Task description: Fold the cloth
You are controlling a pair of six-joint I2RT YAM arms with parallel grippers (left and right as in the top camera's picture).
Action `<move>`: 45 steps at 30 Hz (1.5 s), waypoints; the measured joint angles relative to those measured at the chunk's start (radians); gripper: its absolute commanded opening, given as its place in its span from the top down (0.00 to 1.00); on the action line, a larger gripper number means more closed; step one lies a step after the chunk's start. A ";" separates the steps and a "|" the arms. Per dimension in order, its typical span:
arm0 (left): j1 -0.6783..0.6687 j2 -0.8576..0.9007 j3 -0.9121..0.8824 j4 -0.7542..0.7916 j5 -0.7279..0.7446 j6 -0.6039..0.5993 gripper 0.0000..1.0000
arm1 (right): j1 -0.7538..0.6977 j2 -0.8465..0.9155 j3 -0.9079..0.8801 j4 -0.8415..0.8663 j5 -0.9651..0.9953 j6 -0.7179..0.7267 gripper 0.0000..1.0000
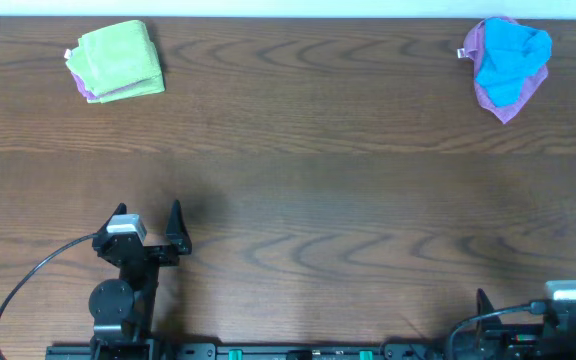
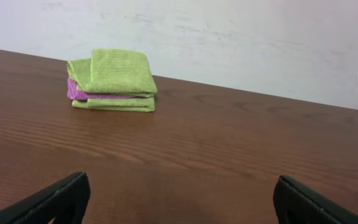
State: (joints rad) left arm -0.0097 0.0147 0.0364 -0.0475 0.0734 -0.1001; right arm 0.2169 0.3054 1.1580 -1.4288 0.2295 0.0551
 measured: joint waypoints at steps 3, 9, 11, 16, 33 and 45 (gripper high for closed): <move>0.000 0.000 0.000 0.000 0.000 0.000 0.04 | 0.000 0.000 0.000 0.000 0.000 0.000 0.01; 0.000 0.000 0.000 0.000 0.000 0.000 0.04 | 0.000 0.000 0.000 0.000 0.000 0.000 0.01; 0.000 0.000 0.000 0.000 0.000 0.000 0.05 | 0.000 0.000 0.000 0.023 0.003 0.000 0.01; 0.000 -0.001 0.000 0.000 -0.003 0.000 0.05 | 0.000 -0.006 -0.011 0.292 -0.037 0.002 0.01; 0.000 -0.002 0.000 0.000 -0.003 0.000 0.05 | -0.096 -0.282 -0.774 0.862 -0.152 0.004 0.01; 0.000 -0.002 0.000 0.000 -0.003 0.000 0.05 | -0.105 -0.289 -0.985 0.871 -0.151 0.004 0.01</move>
State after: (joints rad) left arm -0.0097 0.0128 0.0364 -0.0479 0.0708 -0.1001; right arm 0.1123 0.0166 0.1730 -0.5575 0.0780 0.0593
